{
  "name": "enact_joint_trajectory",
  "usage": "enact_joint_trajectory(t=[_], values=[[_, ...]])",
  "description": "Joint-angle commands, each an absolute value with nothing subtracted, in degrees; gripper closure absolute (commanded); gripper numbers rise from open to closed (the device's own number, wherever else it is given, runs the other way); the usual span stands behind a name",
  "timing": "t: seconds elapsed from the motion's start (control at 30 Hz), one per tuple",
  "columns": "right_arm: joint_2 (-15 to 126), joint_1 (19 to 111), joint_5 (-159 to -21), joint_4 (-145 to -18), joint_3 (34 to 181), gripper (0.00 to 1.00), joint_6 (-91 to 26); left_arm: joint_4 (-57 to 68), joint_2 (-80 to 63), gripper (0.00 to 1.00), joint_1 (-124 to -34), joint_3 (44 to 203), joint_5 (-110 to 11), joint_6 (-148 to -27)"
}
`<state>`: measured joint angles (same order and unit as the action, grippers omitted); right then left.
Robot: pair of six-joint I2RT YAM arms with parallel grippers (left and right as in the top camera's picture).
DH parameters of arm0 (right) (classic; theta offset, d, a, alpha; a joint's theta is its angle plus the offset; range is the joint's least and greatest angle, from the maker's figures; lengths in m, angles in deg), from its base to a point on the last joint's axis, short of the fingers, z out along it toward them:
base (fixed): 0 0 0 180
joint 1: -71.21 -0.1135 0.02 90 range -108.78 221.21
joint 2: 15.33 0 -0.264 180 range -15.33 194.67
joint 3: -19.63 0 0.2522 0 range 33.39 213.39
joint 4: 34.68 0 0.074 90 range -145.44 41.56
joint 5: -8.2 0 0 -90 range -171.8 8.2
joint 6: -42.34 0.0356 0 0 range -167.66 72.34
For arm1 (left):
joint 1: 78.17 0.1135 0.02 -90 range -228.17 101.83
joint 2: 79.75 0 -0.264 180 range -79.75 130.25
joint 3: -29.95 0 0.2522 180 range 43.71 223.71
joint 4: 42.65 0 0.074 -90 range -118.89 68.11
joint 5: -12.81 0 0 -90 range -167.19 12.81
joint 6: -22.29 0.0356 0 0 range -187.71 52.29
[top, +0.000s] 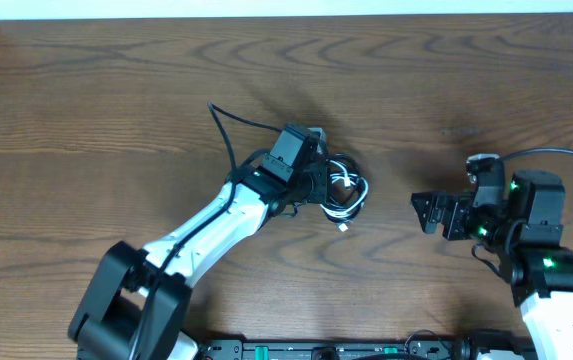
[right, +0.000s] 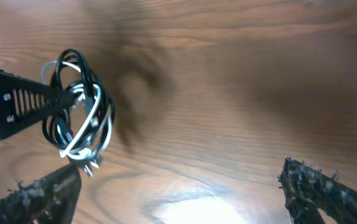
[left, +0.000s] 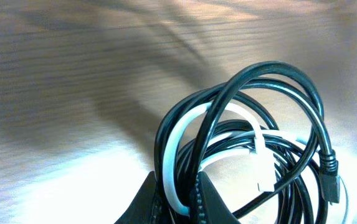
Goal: Untangle cables
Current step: 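Grasp the bundle with the left gripper and bring the right gripper in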
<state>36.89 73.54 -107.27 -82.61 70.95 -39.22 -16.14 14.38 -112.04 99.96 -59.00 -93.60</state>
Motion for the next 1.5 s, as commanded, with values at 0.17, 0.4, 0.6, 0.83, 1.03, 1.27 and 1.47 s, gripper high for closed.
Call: enact_joint_trajectory(t=[0.17,0.4,0.6,0.83,1.03,1.27,1.47], values=[[45.6,72.1,-120.8,-78.4,72.0,0.08,-34.9,-15.8,13.1,0.93,-112.2,99.5,-48.9,-93.8],[51.2,64.5,-121.2,-73.6,72.0,0.11,-31.0,-15.7,13.1,0.93,-112.3,99.5,-48.9,-93.8],[54.6,59.2,-114.6,-71.4,72.0,0.24,-22.7,-16.1,13.1,0.93,-112.3,99.5,-48.1,-94.0],[57.5,56.3,-112.4,-71.4,72.0,0.34,-16.7,-17.8,13.1,0.94,-112.3,99.5,-47.6,-99.2],[58.1,55.7,-110.0,-71.2,72.0,0.54,-11.9,-17.9,13.1,0.93,-112.3,99.5,-46.8,-101.5],[58.1,55.7,-109.1,-70.5,72.0,0.67,-11.2,-17.8,13.1,0.93,-112.3,99.5,-46.0,-104.5],[58.1,55.4,-109.1,-68.5,72.0,0.69,-9.0,-17.9,13.1,0.93,-112.3,99.5,-42.2,-111.7]])
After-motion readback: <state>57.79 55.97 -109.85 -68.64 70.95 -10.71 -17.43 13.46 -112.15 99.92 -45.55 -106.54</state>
